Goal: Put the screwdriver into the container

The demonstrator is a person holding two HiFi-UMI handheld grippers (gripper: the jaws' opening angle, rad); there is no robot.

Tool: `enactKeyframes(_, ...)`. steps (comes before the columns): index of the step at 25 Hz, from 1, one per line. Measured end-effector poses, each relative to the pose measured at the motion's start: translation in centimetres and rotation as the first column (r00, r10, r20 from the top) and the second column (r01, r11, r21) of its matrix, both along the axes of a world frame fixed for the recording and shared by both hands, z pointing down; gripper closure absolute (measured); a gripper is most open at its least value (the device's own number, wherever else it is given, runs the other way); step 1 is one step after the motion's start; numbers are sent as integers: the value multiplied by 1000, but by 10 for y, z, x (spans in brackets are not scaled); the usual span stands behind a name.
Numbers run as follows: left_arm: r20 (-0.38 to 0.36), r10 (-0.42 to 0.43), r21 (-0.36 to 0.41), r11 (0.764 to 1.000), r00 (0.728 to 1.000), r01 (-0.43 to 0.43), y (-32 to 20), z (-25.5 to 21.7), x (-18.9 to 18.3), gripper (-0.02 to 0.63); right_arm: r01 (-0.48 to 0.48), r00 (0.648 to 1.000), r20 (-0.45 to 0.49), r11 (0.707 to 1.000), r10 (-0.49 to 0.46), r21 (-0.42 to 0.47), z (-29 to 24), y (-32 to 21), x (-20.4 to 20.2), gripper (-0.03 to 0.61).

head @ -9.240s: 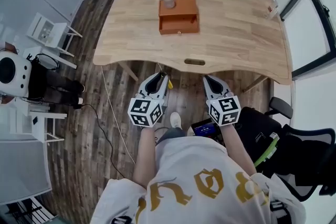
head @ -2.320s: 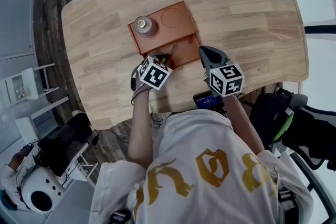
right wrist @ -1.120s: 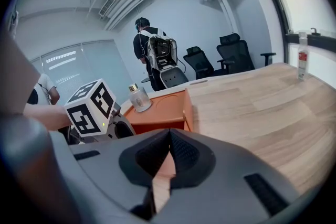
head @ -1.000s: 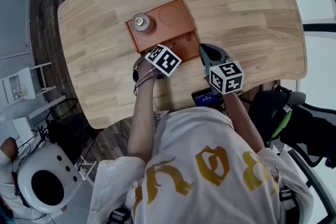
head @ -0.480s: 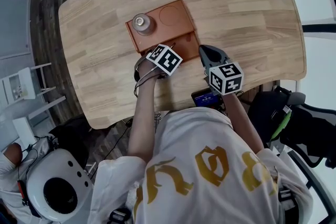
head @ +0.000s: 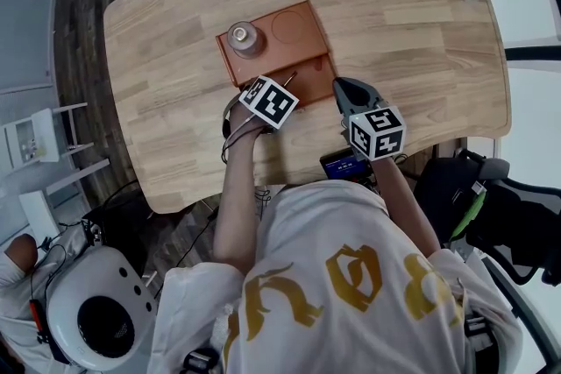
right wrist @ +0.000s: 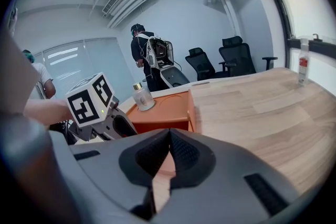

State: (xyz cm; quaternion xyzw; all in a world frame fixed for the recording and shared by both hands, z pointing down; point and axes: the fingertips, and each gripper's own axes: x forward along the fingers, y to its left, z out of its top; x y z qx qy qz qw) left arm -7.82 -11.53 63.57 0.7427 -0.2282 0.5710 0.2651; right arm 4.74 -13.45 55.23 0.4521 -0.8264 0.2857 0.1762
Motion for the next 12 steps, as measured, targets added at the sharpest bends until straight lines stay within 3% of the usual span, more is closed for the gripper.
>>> enactKeyframes(7, -170, -78, 164, 981, 982, 106, -3, -43, -5, 465, 62, 995, -81, 993, -54, 96, -18, -1, -15, 568)
enactKeyframes(9, -213, -102, 242, 958, 972, 153, -7, -59, -10, 519, 72, 994, -96, 989, -60, 127, -27, 0, -19, 568)
enactKeyframes(12, -268, -172, 352, 899, 948, 263, -13, -84, -26, 586, 100, 989, -123, 979, -78, 178, -40, 3, -28, 568)
